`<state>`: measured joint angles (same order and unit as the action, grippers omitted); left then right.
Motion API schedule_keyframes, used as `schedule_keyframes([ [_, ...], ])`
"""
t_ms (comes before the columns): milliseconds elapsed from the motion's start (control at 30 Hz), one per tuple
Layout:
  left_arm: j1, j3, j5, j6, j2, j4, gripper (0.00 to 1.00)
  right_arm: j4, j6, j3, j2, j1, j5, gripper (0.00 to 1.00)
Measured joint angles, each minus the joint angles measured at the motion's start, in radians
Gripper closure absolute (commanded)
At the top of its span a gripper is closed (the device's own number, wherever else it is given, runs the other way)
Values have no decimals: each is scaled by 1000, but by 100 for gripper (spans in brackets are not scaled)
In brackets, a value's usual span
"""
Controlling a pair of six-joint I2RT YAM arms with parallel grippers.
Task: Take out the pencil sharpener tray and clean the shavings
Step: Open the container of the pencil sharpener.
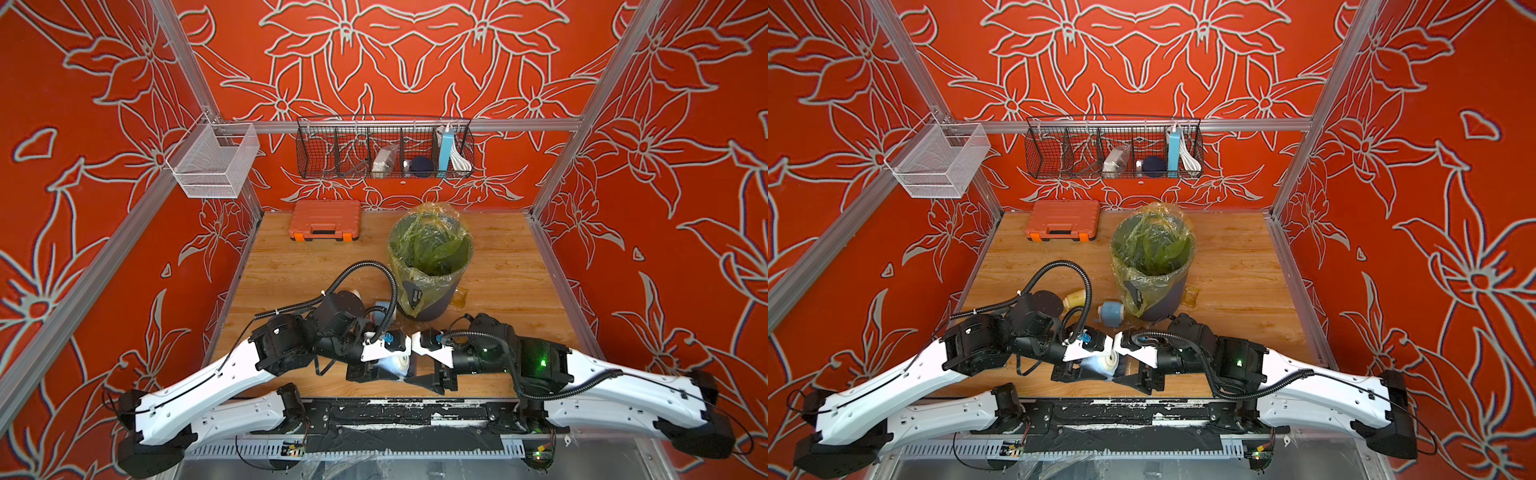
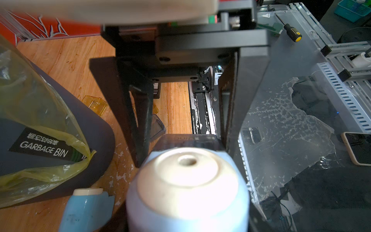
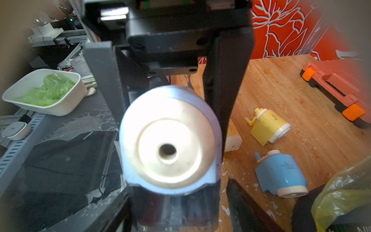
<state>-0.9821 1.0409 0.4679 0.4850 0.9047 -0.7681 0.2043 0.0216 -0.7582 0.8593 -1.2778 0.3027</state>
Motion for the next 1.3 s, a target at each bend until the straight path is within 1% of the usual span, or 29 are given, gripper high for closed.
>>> schedule_keyframes([
  [133,-2,0,-2,-2,2,0,100,0,6,0,0,0,0,34],
  [200,-2,-1,-3,-4,2,1,100,0,11,0,2,0,0,41],
  [233,-3,-1,-2,-7,2,0,100,0,7,0,2,-2,0,49],
  [300,-6,-2,6,-13,2,-6,100,6,5,0,2,-6,0,71],
  [367,-8,-2,5,-14,3,-7,100,8,9,0,2,-8,-4,100],
  [767,-42,-1,0,-14,38,40,100,76,35,0,-61,-19,-42,100],
  [800,-45,-1,-2,-16,40,43,100,80,37,0,-63,-19,-41,97],
  [900,-48,-1,-3,-19,41,44,100,84,39,0,-63,-19,-39,81],
  [967,-48,-1,-4,-22,40,44,100,84,40,0,-62,-19,-35,73],
  [1033,-51,-2,-7,-26,38,44,100,84,41,0,-61,-19,-32,69],
  [1200,-53,-5,-12,-40,21,48,100,73,41,-2,-60,-19,-25,67],
  [1300,-53,-6,-13,-42,17,48,100,77,41,-11,-52,-19,-22,58],
])
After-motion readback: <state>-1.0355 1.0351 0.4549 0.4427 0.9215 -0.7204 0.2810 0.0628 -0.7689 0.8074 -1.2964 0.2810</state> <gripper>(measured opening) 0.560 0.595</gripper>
